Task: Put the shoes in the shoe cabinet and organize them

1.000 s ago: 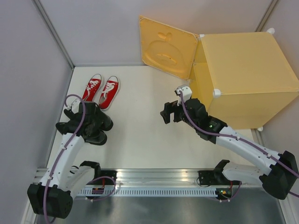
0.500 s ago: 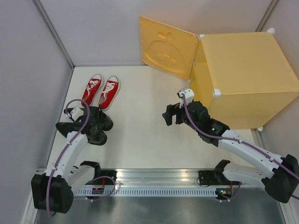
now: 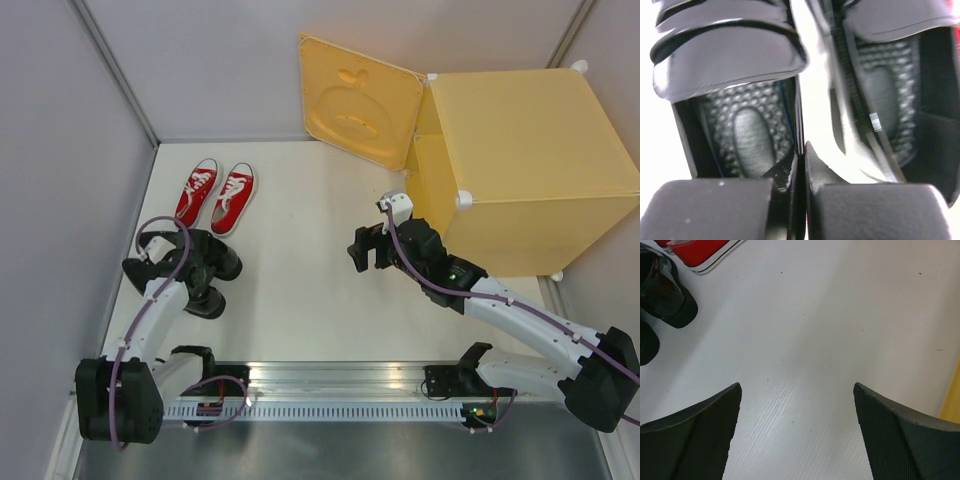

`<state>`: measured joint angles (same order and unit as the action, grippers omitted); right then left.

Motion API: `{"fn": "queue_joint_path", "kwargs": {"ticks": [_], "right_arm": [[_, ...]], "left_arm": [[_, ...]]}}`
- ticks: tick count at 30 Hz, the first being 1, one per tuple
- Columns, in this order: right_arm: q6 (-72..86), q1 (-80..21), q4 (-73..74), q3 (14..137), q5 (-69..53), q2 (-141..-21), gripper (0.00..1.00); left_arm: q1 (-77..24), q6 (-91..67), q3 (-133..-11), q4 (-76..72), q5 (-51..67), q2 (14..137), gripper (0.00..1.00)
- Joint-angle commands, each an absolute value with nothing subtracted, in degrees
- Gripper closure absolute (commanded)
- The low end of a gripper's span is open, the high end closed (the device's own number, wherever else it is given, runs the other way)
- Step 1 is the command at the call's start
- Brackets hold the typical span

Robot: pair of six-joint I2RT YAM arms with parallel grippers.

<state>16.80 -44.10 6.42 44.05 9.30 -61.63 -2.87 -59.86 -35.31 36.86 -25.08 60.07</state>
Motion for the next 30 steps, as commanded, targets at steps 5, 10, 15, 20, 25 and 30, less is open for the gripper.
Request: {"fn": "queue_joint_path", "kwargs": {"ticks": [5,10,15,20,25,30], "right_arm": [[17.1,-44.2,4.0,43.8,8.9,-60.7,0.04],[17.1,-44.3,4.1,43.9,8.2,-60.0,0.04],[17.1,-44.3,4.6,44.0,8.3,-58.5,0.04],[17.9,-44.3,4.9,44.9,7.4,-57.5,0.04],[18.3,-44.2,5.5,45.8,7.4,-56.1,0.04],[17.9,-44.3,7.6,47.0,9.1,-54.4,0.05]], "left_arm": [[-2.0,-61.5,-39.1,48.6,-33.0,50.1,0.98],[-2.0,-59.1,-46.5,54.7,-36.2,43.5,0.98],[-2.0,-53.3,-55.2,56.2,-37.1,43.2,0.98],[-2.4,-43.4,-63.8,56.2,-31.5,49.8,0.98],[-12.2,-36.0,-74.2,56.3,-27.9,58.4,0.98],[-26.9,-28.8,-84.2,55.1,-27.4,72.1,0.98]]}}
